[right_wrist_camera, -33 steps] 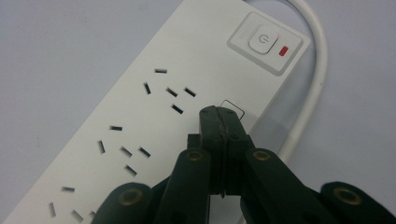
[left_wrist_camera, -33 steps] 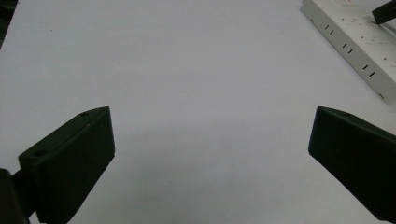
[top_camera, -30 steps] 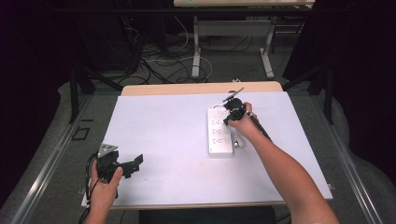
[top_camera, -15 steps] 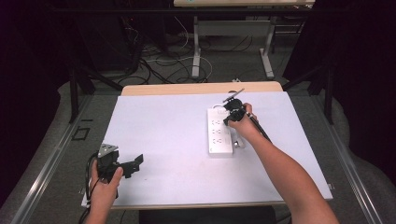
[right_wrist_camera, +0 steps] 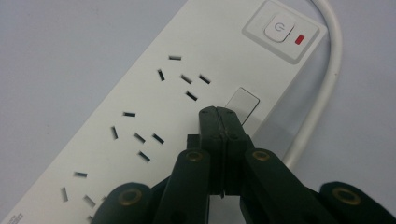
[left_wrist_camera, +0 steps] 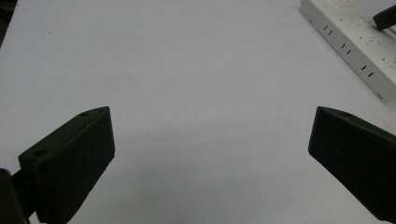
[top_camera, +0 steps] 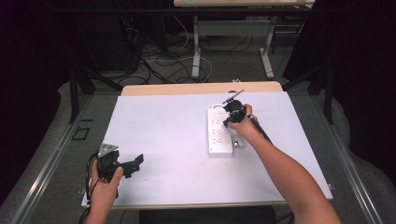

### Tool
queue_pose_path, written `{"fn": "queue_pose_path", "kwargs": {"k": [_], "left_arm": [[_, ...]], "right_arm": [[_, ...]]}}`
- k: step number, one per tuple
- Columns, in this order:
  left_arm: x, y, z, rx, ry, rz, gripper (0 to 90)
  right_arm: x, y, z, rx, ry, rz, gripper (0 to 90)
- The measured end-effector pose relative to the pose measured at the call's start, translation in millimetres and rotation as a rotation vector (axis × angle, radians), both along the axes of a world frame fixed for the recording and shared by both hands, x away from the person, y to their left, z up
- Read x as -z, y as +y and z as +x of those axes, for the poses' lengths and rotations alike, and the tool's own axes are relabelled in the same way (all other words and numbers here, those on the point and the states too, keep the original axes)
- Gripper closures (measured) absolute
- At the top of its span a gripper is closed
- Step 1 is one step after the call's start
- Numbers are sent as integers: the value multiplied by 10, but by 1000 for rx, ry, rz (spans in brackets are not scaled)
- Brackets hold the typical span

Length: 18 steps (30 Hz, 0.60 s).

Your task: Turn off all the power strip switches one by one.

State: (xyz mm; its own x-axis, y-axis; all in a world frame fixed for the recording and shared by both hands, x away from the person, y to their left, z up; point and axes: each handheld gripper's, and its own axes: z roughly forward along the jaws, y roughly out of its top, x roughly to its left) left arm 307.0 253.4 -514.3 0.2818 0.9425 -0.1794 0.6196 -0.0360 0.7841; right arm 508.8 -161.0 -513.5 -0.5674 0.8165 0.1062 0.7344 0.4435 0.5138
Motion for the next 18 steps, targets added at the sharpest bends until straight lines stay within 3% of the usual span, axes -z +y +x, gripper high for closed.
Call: {"fn": "queue_pose_path", "kwargs": {"k": [1,5,6,7,9,11,12,13,14,15,18], "left_arm": [[0,-2,1,0,2,0,4],[3,-7,13,5,-4,3,4],[0,-8,14,7,0,3,4],[-4,-11,14,7,5,3,4],[4,-19,20,3,-4,-1,4],[1,-21,23,6,-1,0,4],[-2,-18,26,10,1,4,4],[-2,-18,27,12,2,5,4],[-4,-18,28,14,6,7,4],[-4,-18,29,13,7,7,4],[-1,-23,31,13,6,5,4]], "right_arm": [[11,-5,1,-20,-20,12,900],[-22,-3,-38,-34,-12,-9,900],[-13,-9,-39,-50,-30,12,900],[-70,-8,-60,-33,30,-38,900],[-34,-7,-64,-47,-26,14,900],[-41,-10,-79,-58,-30,15,900],[-15,-2,-98,-58,-60,53,900],[-15,-2,-98,-58,-60,53,900],[-56,-6,-108,-63,-20,9,900],[-67,-3,-118,-65,-9,-7,900],[-67,-2,-147,-75,-13,4,900]]}}
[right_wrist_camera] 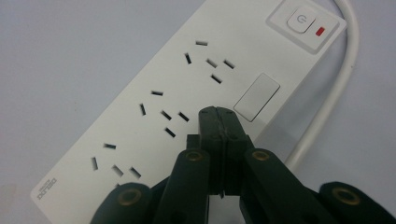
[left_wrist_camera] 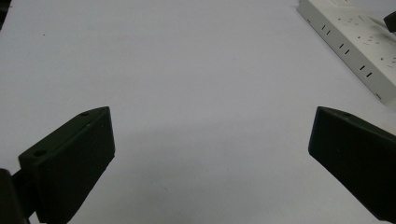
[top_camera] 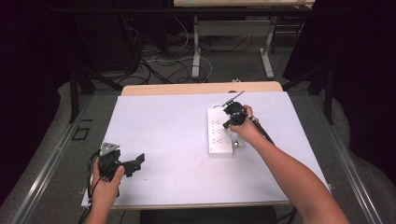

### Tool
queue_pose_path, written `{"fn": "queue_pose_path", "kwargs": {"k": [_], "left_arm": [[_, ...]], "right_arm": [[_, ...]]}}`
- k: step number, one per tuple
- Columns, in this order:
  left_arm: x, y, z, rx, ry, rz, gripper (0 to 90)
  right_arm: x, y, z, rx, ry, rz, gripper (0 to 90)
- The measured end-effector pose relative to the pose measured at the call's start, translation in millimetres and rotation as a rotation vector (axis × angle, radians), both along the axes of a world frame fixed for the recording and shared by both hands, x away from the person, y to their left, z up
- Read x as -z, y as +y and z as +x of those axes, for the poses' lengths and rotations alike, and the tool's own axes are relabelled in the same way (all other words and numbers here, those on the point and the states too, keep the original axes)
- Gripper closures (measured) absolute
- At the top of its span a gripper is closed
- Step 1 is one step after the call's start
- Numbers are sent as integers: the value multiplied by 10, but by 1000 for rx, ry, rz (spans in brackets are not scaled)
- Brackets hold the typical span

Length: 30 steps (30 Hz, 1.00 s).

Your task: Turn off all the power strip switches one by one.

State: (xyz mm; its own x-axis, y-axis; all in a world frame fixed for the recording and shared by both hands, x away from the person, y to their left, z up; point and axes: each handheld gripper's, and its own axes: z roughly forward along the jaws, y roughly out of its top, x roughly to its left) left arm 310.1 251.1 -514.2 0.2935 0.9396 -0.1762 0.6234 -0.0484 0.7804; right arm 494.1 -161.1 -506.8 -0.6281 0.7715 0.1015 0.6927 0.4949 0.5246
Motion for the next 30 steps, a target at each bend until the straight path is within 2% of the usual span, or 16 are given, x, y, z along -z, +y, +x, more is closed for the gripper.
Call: {"fn": "queue_pose_path", "kwargs": {"k": [1,2,3,4,5,8,12,15,21,22,23,24,27,28,30], "left_arm": [[0,-1,0,0,-1,0,4],[-1,-2,0,-1,-1,0,4],[-1,-2,1,-1,-1,-1,4],[0,-4,1,-1,-1,-2,4],[5,-9,2,-4,-8,-3,4],[3,-9,1,-3,-5,-3,4],[1,-3,0,-1,0,-1,4],[8,-8,2,-4,-6,-2,4],[0,-9,2,-3,-2,0,4],[0,-9,2,-3,-1,-1,4],[6,-11,3,-5,-7,-3,4],[6,-11,3,-5,-6,-2,4],[4,-13,1,-3,-5,-2,4],[-1,-10,1,-1,-2,1,4],[-2,-8,0,-2,-2,1,4]], "right_arm": [[-32,-8,-7,-9,23,-39,900],[-26,-5,-20,-16,14,-31,900],[40,14,-23,-3,-43,42,900],[40,14,-23,-3,-43,42,900],[5,10,-34,-21,-4,-4,900],[18,24,-52,-5,3,-1,900],[28,15,-69,-27,3,-17,900],[30,14,-89,-21,5,-27,900],[37,15,-105,-29,7,-13,900],[22,14,-105,-34,20,-37,900],[19,13,-107,-40,24,-42,900],[45,15,-109,-46,-3,-38,900],[40,29,-121,-41,11,-28,900],[53,32,-119,-36,-2,-19,900],[42,30,-119,-36,7,-30,900]]}}
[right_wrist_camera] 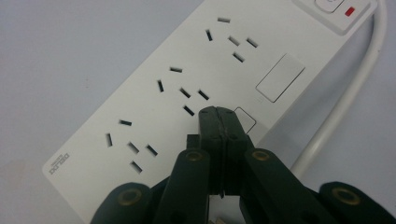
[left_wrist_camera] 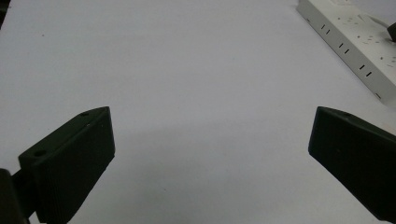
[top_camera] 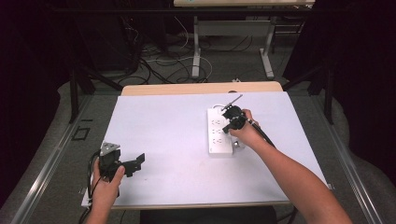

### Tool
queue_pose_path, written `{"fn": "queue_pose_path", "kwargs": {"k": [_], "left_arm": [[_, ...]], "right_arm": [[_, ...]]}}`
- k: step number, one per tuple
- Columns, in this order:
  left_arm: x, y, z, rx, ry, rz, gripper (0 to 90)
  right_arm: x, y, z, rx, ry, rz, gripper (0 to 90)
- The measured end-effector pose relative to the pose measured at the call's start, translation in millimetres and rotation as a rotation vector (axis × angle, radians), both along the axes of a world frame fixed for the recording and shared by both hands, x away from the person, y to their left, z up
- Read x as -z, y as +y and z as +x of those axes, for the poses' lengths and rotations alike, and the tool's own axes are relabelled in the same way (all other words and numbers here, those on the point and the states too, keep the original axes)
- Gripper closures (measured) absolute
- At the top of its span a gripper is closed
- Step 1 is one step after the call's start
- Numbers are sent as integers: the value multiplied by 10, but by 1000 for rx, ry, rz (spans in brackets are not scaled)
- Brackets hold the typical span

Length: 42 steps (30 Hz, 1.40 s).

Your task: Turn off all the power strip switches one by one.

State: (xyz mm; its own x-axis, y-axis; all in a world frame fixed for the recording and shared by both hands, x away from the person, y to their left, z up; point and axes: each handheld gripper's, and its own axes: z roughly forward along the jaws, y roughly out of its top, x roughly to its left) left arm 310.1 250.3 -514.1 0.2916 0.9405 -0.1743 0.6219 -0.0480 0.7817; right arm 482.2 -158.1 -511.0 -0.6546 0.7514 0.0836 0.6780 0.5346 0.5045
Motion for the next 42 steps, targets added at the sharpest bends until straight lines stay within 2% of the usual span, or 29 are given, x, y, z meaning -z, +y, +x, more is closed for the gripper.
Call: {"fn": "queue_pose_path", "kwargs": {"k": [7,14,16,20,22,23,24,26,29,31,37,39,42], "left_arm": [[1,-2,0,0,-2,0,4],[-11,3,-4,0,-3,1,4],[-7,-3,-3,-2,-8,-1,4],[-5,-8,-1,1,-9,4,4],[-5,-8,-1,1,-9,3,4],[-5,-8,-1,0,-9,2,4],[-6,-7,-1,-1,-9,1,4],[-6,-7,-2,-2,-10,0,4],[-5,-8,-1,-1,-9,0,5],[-7,-7,-2,-1,-9,-1,5],[-16,4,-5,-1,-4,1,5],[-16,5,-5,0,-3,2,4],[-17,6,-4,2,-4,3,5]], "right_arm": [[15,1,1,2,-7,15,900],[30,12,-17,-2,0,-10,900],[33,11,-29,14,4,-3,900],[44,-3,-28,3,-9,9,900],[28,-16,-25,-5,-2,-30,900],[37,-19,-26,-12,-12,-11,900],[41,-6,-38,10,-5,9,900],[52,-18,-31,-2,-20,18,900],[35,-17,-34,2,-3,1,900],[51,-16,-37,5,-17,25,900],[35,-27,-43,20,6,16,900],[35,-51,-37,4,-8,18,900],[27,-57,-44,10,-4,20,900]]}}
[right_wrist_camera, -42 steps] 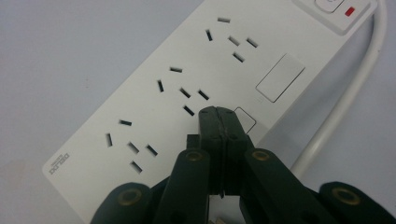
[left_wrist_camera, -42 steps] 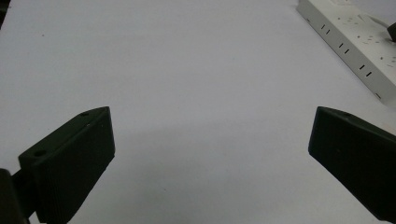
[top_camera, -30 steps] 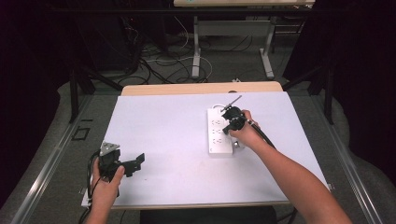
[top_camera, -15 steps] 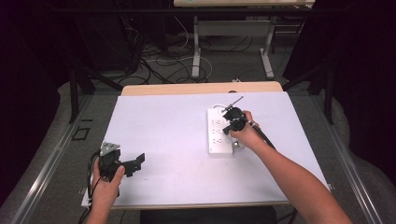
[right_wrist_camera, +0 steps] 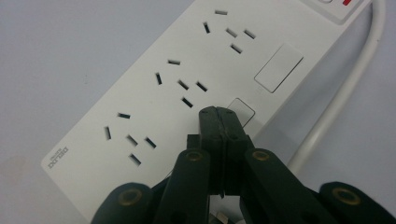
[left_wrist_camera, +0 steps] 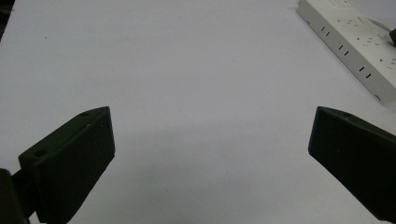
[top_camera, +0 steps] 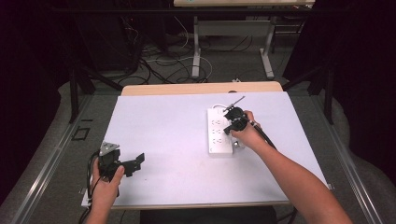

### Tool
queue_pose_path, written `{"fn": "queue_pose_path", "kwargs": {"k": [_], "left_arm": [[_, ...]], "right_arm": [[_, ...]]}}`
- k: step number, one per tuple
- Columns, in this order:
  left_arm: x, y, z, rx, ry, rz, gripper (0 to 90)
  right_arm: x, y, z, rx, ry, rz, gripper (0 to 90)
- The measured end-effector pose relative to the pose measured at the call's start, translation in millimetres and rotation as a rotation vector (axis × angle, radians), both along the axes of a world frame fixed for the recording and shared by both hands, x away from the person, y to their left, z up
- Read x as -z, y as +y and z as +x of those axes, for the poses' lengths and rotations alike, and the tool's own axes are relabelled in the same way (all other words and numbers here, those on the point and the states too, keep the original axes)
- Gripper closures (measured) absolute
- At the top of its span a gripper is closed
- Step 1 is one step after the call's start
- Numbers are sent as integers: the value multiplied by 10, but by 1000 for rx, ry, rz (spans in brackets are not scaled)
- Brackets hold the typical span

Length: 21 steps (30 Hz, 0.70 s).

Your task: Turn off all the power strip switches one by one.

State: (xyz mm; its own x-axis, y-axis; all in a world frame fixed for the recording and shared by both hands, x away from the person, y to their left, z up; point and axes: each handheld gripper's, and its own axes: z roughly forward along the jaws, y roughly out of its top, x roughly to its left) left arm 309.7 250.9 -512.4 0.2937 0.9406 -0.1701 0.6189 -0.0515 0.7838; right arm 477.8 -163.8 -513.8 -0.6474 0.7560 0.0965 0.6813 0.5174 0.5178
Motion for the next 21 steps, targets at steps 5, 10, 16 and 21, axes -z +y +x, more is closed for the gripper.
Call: {"fn": "queue_pose_path", "kwargs": {"k": [5,10,16,21], "left_arm": [[-1,0,0,0,-1,0,4],[-3,0,-1,-2,-4,-2,5],[-4,1,-2,-2,-2,-2,4],[-4,0,-2,-2,-4,-3,5]], "right_arm": [[-34,-16,-20,-4,7,-2,900],[-54,-29,-42,-6,-1,-6,900],[-80,-36,-76,-5,-6,-7,900],[-95,-32,-112,-14,-3,3,900]]}}
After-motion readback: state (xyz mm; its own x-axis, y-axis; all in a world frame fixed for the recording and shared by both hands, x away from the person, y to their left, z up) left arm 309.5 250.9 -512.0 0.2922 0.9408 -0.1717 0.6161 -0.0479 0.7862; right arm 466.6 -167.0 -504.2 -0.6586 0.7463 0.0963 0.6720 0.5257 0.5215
